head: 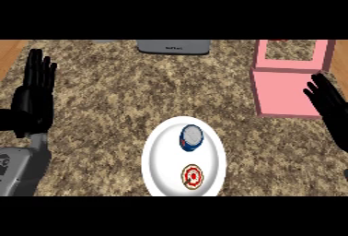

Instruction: Pick the cupcake from the plate and place it in the cardboard box

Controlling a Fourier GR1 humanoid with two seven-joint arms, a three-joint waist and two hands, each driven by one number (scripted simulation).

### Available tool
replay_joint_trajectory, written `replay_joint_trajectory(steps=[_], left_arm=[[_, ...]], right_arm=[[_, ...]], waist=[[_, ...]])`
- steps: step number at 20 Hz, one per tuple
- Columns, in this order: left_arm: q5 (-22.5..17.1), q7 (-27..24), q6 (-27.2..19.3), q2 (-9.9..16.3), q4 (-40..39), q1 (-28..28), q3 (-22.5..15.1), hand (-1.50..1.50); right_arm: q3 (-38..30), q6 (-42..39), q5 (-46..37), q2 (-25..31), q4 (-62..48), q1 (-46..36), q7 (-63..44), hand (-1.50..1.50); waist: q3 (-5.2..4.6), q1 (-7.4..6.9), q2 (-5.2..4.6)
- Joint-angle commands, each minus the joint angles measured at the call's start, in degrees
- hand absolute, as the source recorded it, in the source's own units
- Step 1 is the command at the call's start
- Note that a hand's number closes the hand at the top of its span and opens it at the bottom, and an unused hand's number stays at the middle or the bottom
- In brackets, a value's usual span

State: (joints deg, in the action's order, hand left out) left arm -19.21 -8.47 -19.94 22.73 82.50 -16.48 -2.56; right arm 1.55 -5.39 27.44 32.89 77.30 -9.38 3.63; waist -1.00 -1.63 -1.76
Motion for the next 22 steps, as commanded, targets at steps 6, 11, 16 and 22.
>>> replay_joint_trajectory(steps=[6, 11, 16, 22], left_arm=[[7.34, 4.71, 11.63, 2.90, 0.00, 1.52, -15.61, 0.00], [6.32, 5.90, 12.10, 1.80, -0.46, 2.69, -16.39, 0.00], [7.30, 6.70, 12.39, 1.51, 0.01, 3.70, -18.12, 0.00], [9.16, 8.65, 10.54, -0.45, 1.92, 3.65, -20.01, 0.00]], right_arm=[[21.84, 11.29, -17.70, -12.98, 11.78, 6.55, -1.68, -1.50], [24.03, 18.42, -40.09, 0.22, 12.39, 4.95, 3.45, -1.50], [32.14, 27.97, -59.83, 2.10, 20.21, 7.76, -0.12, -1.50], [38.65, 22.32, -76.34, 5.63, 37.70, 14.05, -20.13, -1.50]], waist=[[0.91, 3.38, 2.14], [0.36, 4.90, 3.18], [0.54, 5.09, 3.47], [0.58, 4.98, 3.04]])
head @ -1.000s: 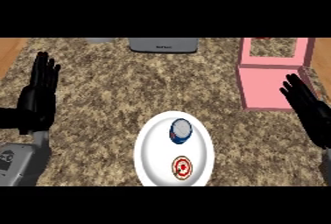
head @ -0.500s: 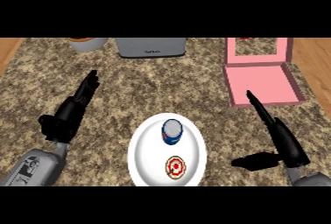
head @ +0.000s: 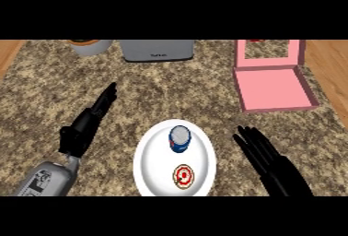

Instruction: Pick the cupcake from the plate and place it in the cardboard box

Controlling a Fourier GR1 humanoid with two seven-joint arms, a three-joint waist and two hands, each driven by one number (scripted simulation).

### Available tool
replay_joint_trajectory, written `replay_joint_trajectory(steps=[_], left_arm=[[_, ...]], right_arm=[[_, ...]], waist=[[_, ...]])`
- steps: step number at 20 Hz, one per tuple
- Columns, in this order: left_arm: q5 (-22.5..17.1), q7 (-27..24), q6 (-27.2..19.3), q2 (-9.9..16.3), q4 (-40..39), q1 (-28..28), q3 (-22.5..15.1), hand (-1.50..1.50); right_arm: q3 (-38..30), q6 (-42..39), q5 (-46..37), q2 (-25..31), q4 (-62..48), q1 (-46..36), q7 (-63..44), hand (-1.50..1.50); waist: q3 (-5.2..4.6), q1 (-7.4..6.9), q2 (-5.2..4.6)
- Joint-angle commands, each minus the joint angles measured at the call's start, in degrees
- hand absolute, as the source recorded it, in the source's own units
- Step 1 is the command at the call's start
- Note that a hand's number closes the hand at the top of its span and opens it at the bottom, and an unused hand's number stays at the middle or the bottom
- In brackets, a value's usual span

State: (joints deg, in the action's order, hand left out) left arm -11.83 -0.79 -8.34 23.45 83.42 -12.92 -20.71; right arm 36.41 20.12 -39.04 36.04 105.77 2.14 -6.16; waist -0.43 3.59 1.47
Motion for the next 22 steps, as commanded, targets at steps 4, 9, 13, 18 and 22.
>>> replay_joint_trajectory(steps=[4, 9, 13, 18, 22], left_arm=[[1.84, 1.91, -0.72, -1.44, 0.81, -1.64, -1.26, 0.00], [1.40, 0.48, 1.74, -1.61, -0.65, -0.98, -0.53, 0.00], [1.91, 3.53, 2.97, 0.04, 5.93, 0.16, -0.10, 0.00], [5.00, 4.74, 1.48, -5.84, -0.28, -4.92, -0.50, 0.00], [3.68, 4.85, 5.13, -3.24, 5.97, -0.25, 2.38, 0.00]], right_arm=[[9.65, -16.86, -12.30, 2.08, 21.38, 4.96, -23.14, -1.50], [18.98, -28.48, -17.34, -5.01, 30.21, 6.48, -38.19, -1.50], [21.44, -37.98, -17.51, -16.29, 28.28, 1.93, -48.53, -1.50], [17.75, -35.74, -16.06, -22.61, 19.07, -0.92, -44.38, -1.50], [18.97, -35.50, -19.19, -27.09, 11.00, -2.13, -44.82, -1.50]], waist=[[0.04, -1.35, -0.76], [0.23, -2.62, -1.25], [0.33, -3.88, -1.34], [0.42, -3.46, -1.58], [0.43, -3.82, -1.43]])
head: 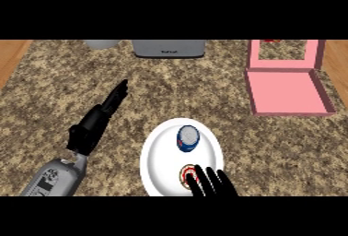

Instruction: Pick the cupcake from the plate and place it in the cardboard box

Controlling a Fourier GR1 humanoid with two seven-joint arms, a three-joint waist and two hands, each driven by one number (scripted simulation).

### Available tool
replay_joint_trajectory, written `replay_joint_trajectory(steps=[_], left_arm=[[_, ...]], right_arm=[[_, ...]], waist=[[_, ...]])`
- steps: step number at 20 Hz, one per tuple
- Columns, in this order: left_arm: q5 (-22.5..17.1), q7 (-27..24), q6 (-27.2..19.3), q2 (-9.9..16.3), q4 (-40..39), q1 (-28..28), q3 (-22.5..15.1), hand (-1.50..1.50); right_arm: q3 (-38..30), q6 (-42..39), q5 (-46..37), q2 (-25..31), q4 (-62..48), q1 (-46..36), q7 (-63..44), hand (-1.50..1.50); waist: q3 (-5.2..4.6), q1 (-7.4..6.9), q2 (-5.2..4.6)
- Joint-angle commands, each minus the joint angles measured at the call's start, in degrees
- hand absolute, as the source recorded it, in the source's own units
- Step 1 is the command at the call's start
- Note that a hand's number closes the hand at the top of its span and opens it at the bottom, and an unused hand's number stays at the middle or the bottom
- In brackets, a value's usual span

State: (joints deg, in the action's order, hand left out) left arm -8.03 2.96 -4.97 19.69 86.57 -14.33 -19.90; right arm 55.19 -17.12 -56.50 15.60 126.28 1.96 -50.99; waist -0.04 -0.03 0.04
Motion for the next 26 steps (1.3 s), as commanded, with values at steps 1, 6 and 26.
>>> replay_joint_trajectory(steps=[1, 6, 26], left_arm=[[0.13, 0.66, 1.65, 0.04, -0.34, -0.57, 1.52, 0.00], [2.92, 1.03, 0.32, -2.15, 0.78, 0.58, 0.70, 0.00], [4.90, -0.95, 4.59, -3.90, -1.40, 1.49, 4.72, 0.00]], right_arm=[[-1.90, 2.33, -0.09, -9.73, -14.28, -4.70, 0.25, -1.50], [0.30, 3.42, 0.10, -5.77, -12.73, -2.38, -1.17, -1.50], [1.34, 7.04, 2.55, -2.57, -17.65, -4.29, 0.02, -1.50]], waist=[[0.04, -0.35, -0.15], [0.04, -0.14, -0.03], [0.03, -0.04, -0.03]])
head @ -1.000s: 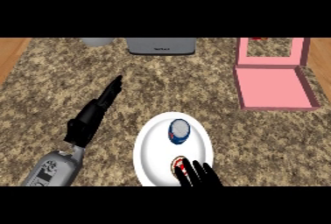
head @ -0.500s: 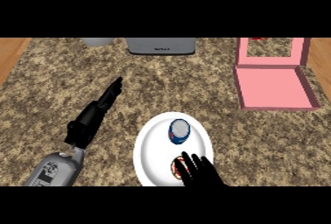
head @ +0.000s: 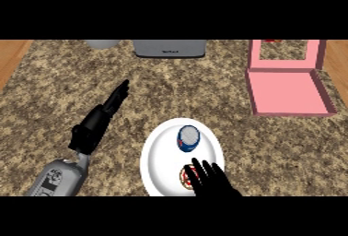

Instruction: Pick the cupcake from the plate and place it in the cardboard box

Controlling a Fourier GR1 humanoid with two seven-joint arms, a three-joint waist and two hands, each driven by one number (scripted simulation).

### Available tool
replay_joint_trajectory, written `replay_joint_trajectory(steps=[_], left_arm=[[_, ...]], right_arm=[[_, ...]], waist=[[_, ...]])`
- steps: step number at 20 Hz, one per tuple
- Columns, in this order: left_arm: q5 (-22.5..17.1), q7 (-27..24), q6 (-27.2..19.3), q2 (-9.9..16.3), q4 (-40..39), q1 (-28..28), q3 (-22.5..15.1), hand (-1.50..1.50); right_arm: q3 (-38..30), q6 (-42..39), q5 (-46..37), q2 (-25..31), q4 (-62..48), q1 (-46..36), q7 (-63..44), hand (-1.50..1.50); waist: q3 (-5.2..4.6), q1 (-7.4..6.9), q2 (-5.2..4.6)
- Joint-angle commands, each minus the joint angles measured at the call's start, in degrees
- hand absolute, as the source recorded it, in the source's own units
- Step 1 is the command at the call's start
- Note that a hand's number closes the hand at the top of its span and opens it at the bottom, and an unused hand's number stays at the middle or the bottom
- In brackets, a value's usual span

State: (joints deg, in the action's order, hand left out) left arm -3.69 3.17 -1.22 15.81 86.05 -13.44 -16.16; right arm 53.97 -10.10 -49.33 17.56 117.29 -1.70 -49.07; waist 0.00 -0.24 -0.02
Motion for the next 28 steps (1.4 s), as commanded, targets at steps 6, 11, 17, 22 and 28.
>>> replay_joint_trajectory(steps=[6, 11, 17, 22, 28], left_arm=[[2.03, 0.21, 1.22, -0.82, 0.53, 1.09, 1.27, 0.00], [3.54, 4.11, 1.87, -3.32, 2.39, -0.56, 2.68, 0.00], [4.09, 1.49, 5.64, -3.61, -0.81, -0.45, 6.34, 0.00], [5.92, 0.61, 6.85, -5.30, 0.60, 2.19, 6.05, 0.00], [7.31, -0.53, 6.59, -7.71, -3.10, -0.27, 6.98, 0.00]], right_arm=[[2.00, 6.26, -6.52, -8.64, -22.97, -2.38, 3.52, -1.50], [-4.32, 2.17, -4.99, -13.16, -26.88, -6.29, 6.31, -1.50], [-1.94, 1.03, -10.67, -10.73, -21.32, 0.08, 4.35, -1.50], [-6.50, 3.62, -10.89, -14.49, -31.68, -2.37, 10.56, 1.50], [-6.17, 4.38, -14.64, -13.12, -32.35, -2.63, 14.10, 1.50]], waist=[[0.01, 0.05, 0.03], [0.01, 0.17, 0.01], [-0.01, 0.40, 0.05], [0.00, 0.25, 0.03], [-0.01, 0.34, 0.03]])
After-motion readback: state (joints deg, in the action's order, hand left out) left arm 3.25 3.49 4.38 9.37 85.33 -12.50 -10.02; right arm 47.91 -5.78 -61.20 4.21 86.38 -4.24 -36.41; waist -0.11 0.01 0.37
